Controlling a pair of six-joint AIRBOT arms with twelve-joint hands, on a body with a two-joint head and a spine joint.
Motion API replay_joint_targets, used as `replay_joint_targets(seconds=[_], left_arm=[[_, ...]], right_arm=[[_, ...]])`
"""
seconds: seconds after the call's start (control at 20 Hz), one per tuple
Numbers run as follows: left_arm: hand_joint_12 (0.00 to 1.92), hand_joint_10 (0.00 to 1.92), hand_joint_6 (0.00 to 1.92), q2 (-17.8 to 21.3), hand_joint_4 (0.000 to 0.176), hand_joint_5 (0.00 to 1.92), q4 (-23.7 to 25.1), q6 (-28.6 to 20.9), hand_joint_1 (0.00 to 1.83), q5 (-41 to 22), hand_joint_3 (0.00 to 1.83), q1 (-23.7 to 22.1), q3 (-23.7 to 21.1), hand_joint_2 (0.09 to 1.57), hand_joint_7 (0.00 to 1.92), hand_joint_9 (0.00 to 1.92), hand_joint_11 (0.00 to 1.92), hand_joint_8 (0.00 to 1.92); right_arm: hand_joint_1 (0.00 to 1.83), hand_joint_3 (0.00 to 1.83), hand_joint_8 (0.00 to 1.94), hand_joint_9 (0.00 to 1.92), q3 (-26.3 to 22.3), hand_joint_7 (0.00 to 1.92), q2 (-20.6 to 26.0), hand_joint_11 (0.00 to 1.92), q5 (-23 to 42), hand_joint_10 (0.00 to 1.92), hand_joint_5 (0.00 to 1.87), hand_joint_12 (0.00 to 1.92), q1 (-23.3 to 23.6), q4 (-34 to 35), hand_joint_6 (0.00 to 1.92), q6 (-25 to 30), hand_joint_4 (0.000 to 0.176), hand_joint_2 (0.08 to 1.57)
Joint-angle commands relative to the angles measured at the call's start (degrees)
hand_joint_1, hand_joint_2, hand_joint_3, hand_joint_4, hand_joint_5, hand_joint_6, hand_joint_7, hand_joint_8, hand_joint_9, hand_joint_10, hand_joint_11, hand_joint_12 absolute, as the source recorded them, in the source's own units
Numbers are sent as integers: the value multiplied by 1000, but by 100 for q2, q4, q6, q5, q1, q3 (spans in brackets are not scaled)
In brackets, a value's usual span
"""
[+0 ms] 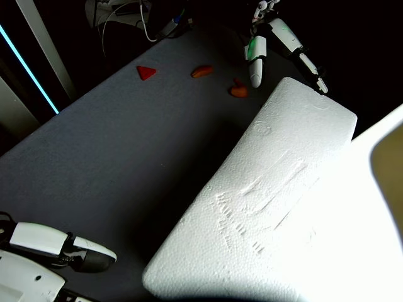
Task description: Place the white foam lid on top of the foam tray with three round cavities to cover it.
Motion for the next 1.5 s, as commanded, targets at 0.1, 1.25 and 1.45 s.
replay_joint_targets(seconds=[0.1, 1.25, 1.45], left_arm=[[11, 0, 0, 284, 27, 0, -35, -76, 438, -1315, 24, 164, -239, 1048, 0, 0, 24, 0], [0, 0, 0, 1270, 0, 0, 1400, -449, 248, -3579, 8, 1582, -2288, 1285, 0, 0, 0, 0], [0, 0, 0, 984, 1, 0, 1954, -765, 157, -3064, 9, 1302, -2125, 1305, 0, 0, 0, 0]], right_arm=[[428, 0, 0, 0, -280, 0, 350, 0, 1034, 0, 0, 297, 88, -483, 0, 209, 0, 1240], [392, 20, 0, 0, -1468, 0, 666, 0, 2130, 0, 0, 0, -1543, -3759, 0, 3561, 0, 1392], [424, 1, 0, 0, -1293, 0, 332, 0, 1827, 0, 0, 0, -1543, -4162, 0, 3978, 0, 1375]])
